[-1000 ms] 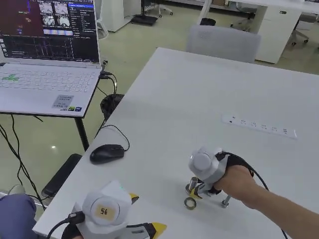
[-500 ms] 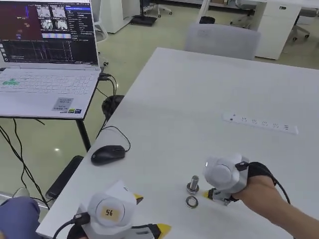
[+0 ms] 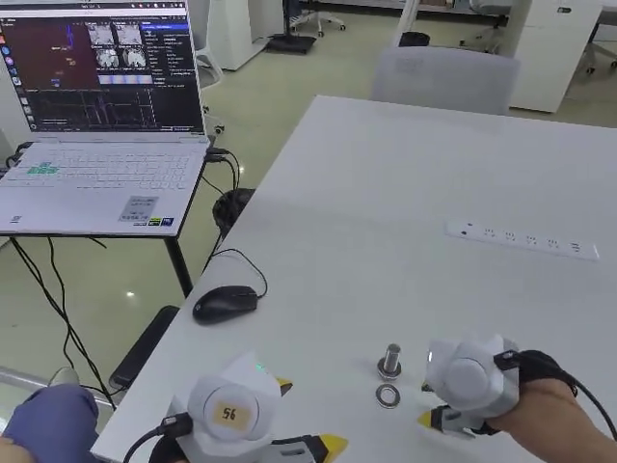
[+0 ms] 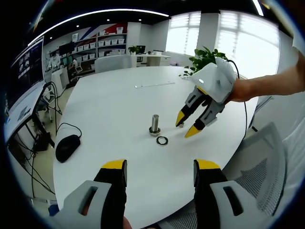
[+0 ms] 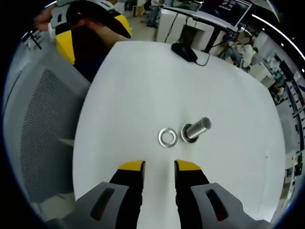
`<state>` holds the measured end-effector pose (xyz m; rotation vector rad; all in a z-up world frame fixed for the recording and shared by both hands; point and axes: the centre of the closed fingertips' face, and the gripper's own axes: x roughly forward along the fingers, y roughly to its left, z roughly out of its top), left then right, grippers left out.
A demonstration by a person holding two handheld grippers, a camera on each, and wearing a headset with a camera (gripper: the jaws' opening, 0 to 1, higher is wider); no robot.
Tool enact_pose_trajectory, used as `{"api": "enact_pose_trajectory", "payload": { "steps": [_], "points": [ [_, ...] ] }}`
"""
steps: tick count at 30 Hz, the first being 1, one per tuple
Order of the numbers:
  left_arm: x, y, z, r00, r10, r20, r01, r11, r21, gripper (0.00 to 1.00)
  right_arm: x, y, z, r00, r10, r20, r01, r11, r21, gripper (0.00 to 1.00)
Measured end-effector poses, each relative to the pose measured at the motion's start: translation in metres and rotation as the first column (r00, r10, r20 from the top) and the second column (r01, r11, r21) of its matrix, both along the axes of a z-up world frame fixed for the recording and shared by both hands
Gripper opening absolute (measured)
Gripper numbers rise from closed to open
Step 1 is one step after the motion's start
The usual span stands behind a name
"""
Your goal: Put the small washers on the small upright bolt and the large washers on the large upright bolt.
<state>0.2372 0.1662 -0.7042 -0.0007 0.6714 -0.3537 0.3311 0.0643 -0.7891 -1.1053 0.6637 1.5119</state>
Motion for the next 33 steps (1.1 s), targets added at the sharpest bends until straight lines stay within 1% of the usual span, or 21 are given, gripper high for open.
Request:
{"api": "enact_pose_trajectory", "payload": {
  "steps": [2, 5, 9, 12, 15, 19, 22, 24, 26, 27, 29, 33],
  "points": [
    [0.0, 0.0, 0.001, 1.0, 0.0, 0.0, 0.0, 1.0, 0.002, 0.56, -0.003, -0.002, -0.001, 1.0, 0.014, 0.002, -0.014, 1.0, -0.009, 0.26],
    [0.0, -0.001, 0.0, 1.0, 0.0, -0.001, 0.0, 1.0, 0.002, 0.56, -0.004, -0.002, -0.003, 1.0, 0.013, -0.006, -0.013, 1.0, -0.012, 0.26],
    [-0.001, -0.001, 0.0, 1.0, 0.005, 0.0, -0.005, 1.0, 0.001, 0.56, -0.009, 0.0, -0.004, 1.0, 0.011, -0.015, -0.011, 1.0, -0.008, 0.26],
    [-0.001, -0.001, 0.0, 1.0, 0.006, 0.0, -0.006, 1.0, 0.0, 0.56, -0.011, 0.0, -0.007, 1.0, 0.011, -0.028, -0.011, 1.0, -0.008, 0.26],
    [-0.001, -0.001, 0.001, 1.0, 0.005, 0.002, -0.005, 1.0, 0.003, 0.56, -0.013, 0.001, -0.009, 0.999, -0.007, -0.047, 0.007, 1.0, -0.001, 0.26],
    [-0.002, 0.001, -0.001, 1.0, 0.005, -0.003, -0.005, 1.0, 0.004, 0.56, -0.012, 0.003, -0.01, 0.998, -0.028, -0.06, 0.028, 1.0, 0.008, 0.26],
    [-0.001, 0.002, 0.0, 1.0, 0.006, 0.001, -0.006, 1.0, 0.004, 0.56, -0.009, 0.005, -0.01, 0.995, -0.056, -0.08, 0.058, 0.998, 0.017, 0.26],
    [-0.001, 0.003, 0.0, 1.0, 0.001, 0.0, -0.001, 1.0, 0.011, 0.56, -0.007, 0.006, -0.01, 0.99, -0.096, -0.106, 0.099, 0.995, 0.025, 0.26],
    [-0.001, 0.002, 0.002, 1.0, 0.002, 0.005, -0.002, 1.0, 0.008, 0.56, -0.005, 0.01, -0.01, 0.983, -0.127, -0.13, 0.134, 0.99, 0.045, 0.26],
    [-0.001, 0.003, 0.003, 1.0, 0.002, 0.008, -0.002, 1.0, 0.009, 0.56, -0.004, 0.011, -0.011, 0.98, -0.142, -0.141, 0.15, 0.988, 0.047, 0.26],
    [-0.001, 0.002, 0.003, 1.0, 0.001, 0.007, -0.001, 1.0, 0.009, 0.56, -0.001, 0.012, -0.016, 0.975, -0.168, -0.147, 0.175, 0.984, 0.036, 0.26],
    [-0.001, 0.0, 0.002, 1.0, -0.002, 0.008, 0.002, 1.0, 0.008, 0.56, 0.002, 0.019, -0.022, 0.96, -0.222, -0.168, 0.232, 0.972, 0.038, 0.27]
  ]
}}
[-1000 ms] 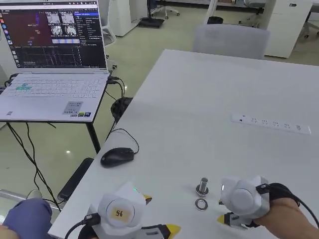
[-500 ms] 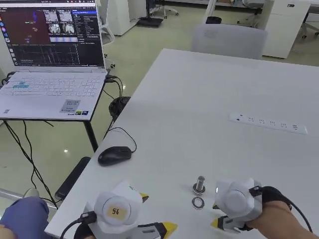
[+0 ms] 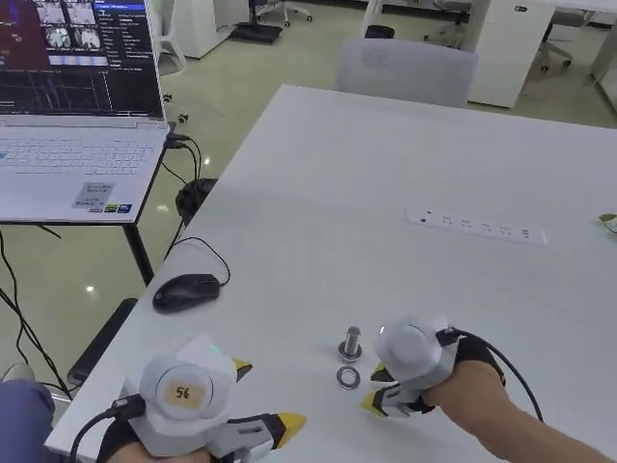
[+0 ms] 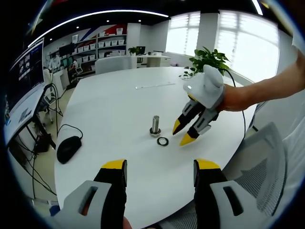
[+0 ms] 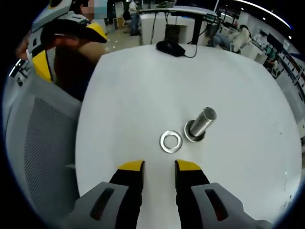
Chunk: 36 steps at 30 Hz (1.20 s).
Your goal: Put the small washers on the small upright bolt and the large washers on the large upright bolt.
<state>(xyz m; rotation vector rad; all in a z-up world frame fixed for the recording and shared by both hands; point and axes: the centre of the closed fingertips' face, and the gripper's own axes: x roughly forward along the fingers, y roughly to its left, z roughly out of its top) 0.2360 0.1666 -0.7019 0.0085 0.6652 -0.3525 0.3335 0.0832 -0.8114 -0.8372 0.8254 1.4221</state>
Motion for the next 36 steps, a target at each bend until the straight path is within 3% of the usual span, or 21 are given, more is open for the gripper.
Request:
{"api": "enact_pose_trajectory", "payload": {
  "steps": [8, 12, 27, 36],
  "points": [
    [-0.004, -0.004, -0.005, 1.0, -0.006, -0.011, 0.006, 1.0, -0.007, 0.56, 0.011, 0.017, -0.014, 0.998, -0.065, 0.002, 0.065, 0.998, -0.009, 0.28],
    [-0.005, -0.003, -0.004, 1.0, 0.002, -0.009, -0.002, 1.0, -0.012, 0.56, 0.013, 0.023, -0.015, 0.997, -0.077, -0.003, 0.077, 0.997, 0.008, 0.29],
    [-0.001, -0.008, -0.002, 1.0, -0.014, -0.004, 0.014, 1.0, -0.016, 0.56, 0.016, 0.03, -0.015, 1.0, 0.002, 0.003, -0.002, 1.0, 0.026, 0.27],
    [-0.003, -0.007, -0.003, 1.0, -0.008, -0.004, 0.008, 1.0, -0.017, 0.55, 0.003, 0.025, -0.015, 1.0, 0.012, 0.009, -0.013, 1.0, 0.005, 0.23]
  ]
}}
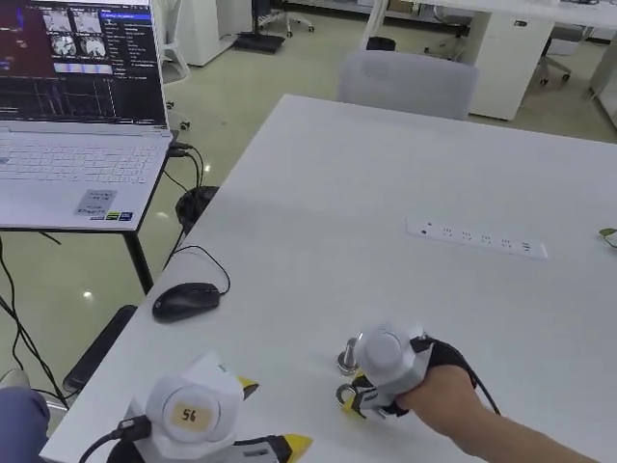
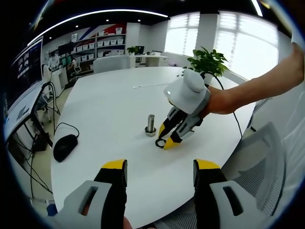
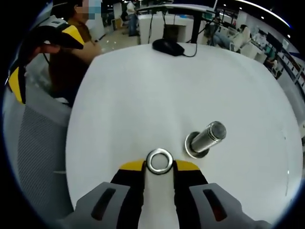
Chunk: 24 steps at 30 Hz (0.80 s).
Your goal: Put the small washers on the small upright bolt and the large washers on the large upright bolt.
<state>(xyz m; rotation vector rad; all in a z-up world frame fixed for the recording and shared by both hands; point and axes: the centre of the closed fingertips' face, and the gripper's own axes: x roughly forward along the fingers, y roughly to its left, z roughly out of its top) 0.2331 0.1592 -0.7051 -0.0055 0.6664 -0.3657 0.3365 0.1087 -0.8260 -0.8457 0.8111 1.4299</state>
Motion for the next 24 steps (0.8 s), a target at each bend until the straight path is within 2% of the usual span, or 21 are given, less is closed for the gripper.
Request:
{"api": "enact_pose_trajectory", "payload": {
  "steps": [15, 24],
  "points": [
    [-0.001, 0.004, 0.0, 1.0, 0.012, 0.002, -0.012, 1.0, -0.003, 0.55, -0.004, -0.01, 0.007, 1.0, 0.007, 0.011, -0.007, 1.0, -0.004, 0.23],
    [-0.001, 0.004, 0.0, 1.0, 0.015, 0.004, -0.015, 1.0, -0.007, 0.55, -0.008, -0.017, 0.0, 1.0, -0.001, -0.023, 0.0, 0.999, -0.04, 0.24]
  ]
}}
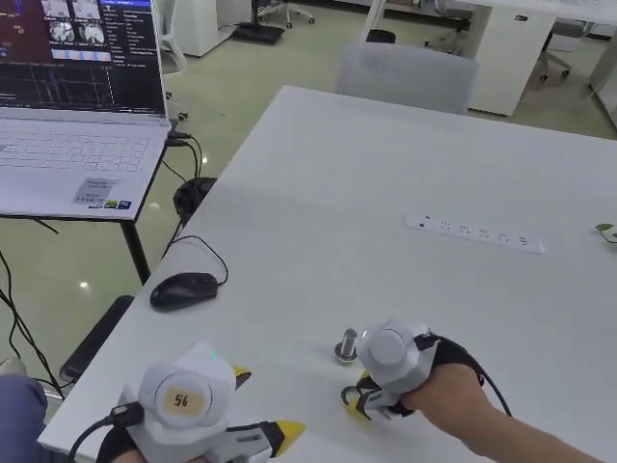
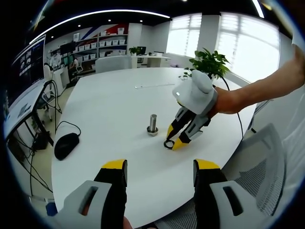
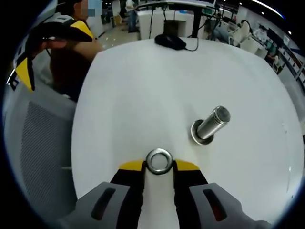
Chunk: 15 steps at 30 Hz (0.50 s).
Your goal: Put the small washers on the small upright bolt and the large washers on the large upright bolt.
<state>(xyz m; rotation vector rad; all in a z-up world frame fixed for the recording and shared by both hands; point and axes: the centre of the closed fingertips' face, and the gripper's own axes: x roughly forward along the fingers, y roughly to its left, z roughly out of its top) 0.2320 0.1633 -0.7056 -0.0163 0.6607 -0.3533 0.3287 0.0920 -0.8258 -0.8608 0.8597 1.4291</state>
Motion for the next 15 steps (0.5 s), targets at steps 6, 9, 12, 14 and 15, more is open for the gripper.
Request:
{"api": "enact_pose_trajectory", "payload": {
  "steps": [6, 9, 12, 14, 15],
  "points": [
    [-0.0012, 0.0012, -0.0005, 1.0, 0.001, -0.002, -0.001, 1.0, 0.001, 0.55, -0.0029, -0.0003, 0.0004, 0.972, 0.231, 0.038, -0.23, 0.973, -0.019, 0.25],
    [-0.0017, 0.0009, 0.0003, 1.0, 0.003, -0.002, -0.003, 1.0, -0.001, 0.55, -0.0024, -0.0007, 0.0008, 0.968, 0.248, 0.029, -0.248, 0.969, -0.017, 0.27],
    [-0.0019, 0.0009, -0.0011, 1.0, 0.002, -0.004, -0.002, 1.0, -0.001, 0.55, -0.005, -0.0001, 0.0005, 0.95, 0.311, 0.019, -0.311, 0.95, -0.012, 0.27],
    [-0.0019, 0.0006, -0.0016, 1.0, 0.002, -0.006, -0.002, 1.0, -0.002, 0.55, -0.0061, -0.0007, 0.0005, 0.941, 0.339, 0.014, -0.339, 0.941, -0.014, 0.28],
    [-0.0016, 0.0005, -0.0014, 1.0, 0.001, -0.006, -0.001, 1.0, -0.001, 0.55, -0.0071, -0.0019, 0.0004, 0.937, 0.349, 0.004, -0.349, 0.937, -0.019, 0.29]
  ]
}}
